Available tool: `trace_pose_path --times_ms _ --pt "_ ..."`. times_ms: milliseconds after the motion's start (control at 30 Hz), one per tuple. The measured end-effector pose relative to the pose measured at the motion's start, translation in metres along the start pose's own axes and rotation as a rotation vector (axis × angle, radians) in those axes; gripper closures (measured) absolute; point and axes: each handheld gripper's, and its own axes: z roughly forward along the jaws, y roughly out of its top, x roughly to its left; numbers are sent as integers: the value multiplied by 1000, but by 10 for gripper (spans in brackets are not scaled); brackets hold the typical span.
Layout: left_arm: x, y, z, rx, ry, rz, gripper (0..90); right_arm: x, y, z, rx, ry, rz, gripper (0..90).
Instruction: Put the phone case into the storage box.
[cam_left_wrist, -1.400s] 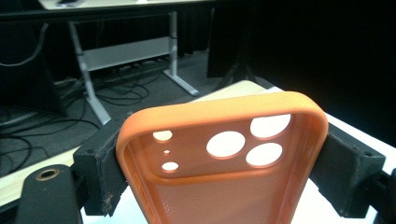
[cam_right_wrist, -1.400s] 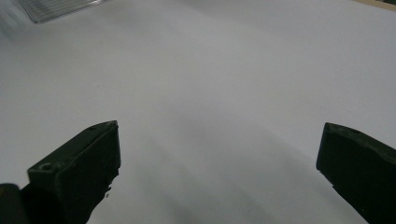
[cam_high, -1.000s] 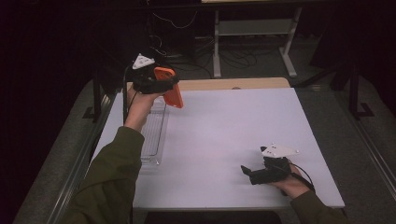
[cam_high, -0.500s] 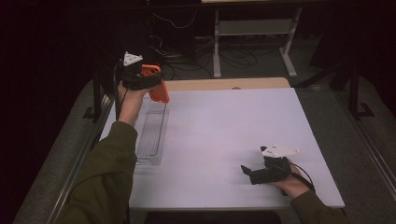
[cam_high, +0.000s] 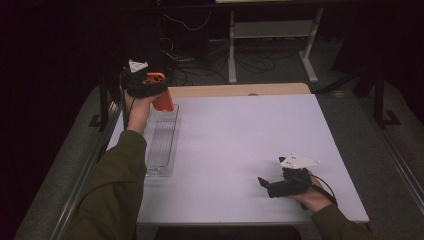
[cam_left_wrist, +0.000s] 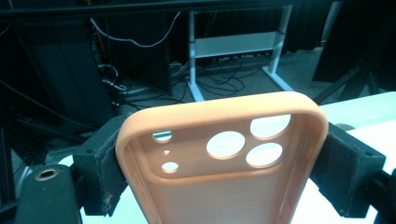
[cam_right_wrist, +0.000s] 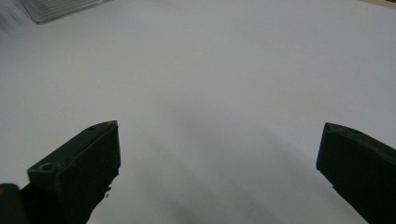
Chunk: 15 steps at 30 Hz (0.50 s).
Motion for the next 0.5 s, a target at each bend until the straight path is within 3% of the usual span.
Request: trace_pose_path --times_ms 100,500 --pt "1 -5 3 8 10 -18 149 1 0 0 7 4 11 0" --pt "-2 -23 18 60 54 -1 147 1 0 0 7 4 4 0"
